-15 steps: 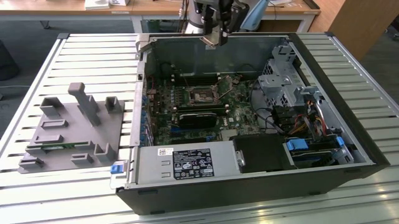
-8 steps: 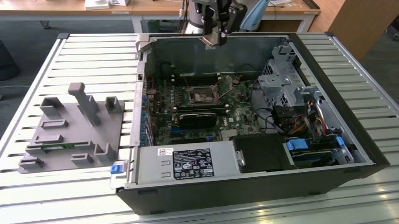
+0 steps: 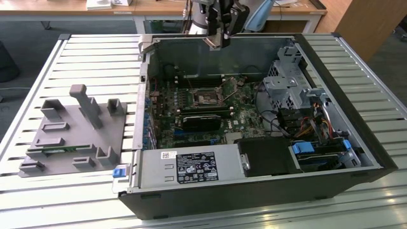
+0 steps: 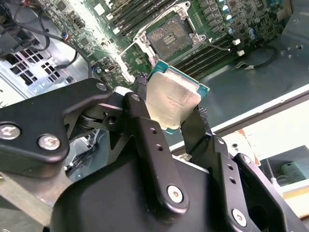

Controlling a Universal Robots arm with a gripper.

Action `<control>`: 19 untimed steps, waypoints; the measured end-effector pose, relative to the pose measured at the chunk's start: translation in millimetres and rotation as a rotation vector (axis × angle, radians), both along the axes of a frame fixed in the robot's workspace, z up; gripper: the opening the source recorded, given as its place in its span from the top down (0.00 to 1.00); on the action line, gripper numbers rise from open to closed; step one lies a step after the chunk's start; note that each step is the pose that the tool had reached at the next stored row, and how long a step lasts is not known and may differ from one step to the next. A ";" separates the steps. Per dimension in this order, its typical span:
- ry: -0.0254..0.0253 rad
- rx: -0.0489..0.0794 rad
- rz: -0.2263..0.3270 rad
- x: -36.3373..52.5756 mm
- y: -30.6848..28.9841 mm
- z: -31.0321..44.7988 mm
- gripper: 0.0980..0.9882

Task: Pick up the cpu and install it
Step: 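Place the cpu into insertion slot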

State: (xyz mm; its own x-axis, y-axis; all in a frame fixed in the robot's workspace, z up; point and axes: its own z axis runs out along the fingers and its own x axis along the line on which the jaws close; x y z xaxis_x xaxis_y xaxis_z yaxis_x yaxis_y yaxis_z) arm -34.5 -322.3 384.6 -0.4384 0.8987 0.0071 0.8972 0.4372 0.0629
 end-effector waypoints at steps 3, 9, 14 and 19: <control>0.0001 0.000 -0.022 -0.6 0.0 -0.3 0.51; 0.0000 0.000 -0.061 -1.4 0.1 -0.8 0.51; 0.0000 0.000 -0.097 -2.0 0.1 -1.1 0.51; 0.0001 0.000 -0.130 -2.4 0.1 -1.4 0.51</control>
